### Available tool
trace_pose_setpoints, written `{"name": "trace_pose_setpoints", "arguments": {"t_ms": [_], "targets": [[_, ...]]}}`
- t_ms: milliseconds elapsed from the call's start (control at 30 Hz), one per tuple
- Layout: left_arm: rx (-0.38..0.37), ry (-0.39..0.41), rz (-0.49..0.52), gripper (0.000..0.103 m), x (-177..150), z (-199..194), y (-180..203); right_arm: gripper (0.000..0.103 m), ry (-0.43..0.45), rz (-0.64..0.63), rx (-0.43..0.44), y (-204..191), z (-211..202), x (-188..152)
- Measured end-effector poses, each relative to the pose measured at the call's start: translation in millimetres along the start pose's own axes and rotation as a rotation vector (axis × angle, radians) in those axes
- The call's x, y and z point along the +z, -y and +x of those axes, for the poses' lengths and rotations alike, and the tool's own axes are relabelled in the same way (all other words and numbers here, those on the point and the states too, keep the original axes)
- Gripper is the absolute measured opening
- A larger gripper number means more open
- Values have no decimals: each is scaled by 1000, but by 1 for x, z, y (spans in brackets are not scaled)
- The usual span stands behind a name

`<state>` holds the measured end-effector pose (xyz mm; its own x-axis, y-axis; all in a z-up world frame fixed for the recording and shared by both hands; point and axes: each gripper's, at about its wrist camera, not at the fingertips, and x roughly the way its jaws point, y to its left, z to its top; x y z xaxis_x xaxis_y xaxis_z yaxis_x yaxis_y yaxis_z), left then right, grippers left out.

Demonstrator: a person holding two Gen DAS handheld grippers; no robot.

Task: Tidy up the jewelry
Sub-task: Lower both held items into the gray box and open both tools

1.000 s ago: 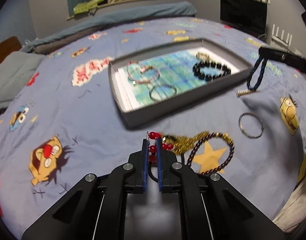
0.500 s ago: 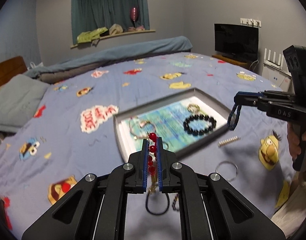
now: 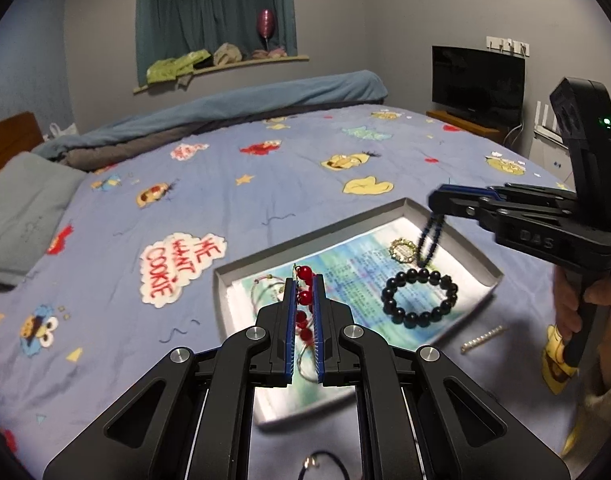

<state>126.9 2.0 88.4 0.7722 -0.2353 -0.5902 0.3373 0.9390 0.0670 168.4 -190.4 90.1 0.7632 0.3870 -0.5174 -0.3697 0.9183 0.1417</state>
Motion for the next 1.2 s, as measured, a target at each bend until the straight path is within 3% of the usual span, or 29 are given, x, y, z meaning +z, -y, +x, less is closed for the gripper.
{"name": "trace_pose_setpoints", "arguments": {"t_ms": [333,500,767,1033,1133,1200], "targets": [[-16,-81,-46,9,-13,44,-24,14,-98,44,33,6,66,-3],[-1,-155,-68,9,-37,64,-41,13,-189,36,-34,9,88,-12],[6,-205,-75,9,-58,75,-53,14,-240,43,-79,16,98,-18],[27,-214,-55,9,-57,76,-46,15,-253,70,-85,21,101,-21],[43,-191,-67,29,-54,69,-47,19,-245,72,-89,21,96,-20],[50,-179,-66,31,-52,64,-46,24,-239,70,-87,20,91,-20]]}}
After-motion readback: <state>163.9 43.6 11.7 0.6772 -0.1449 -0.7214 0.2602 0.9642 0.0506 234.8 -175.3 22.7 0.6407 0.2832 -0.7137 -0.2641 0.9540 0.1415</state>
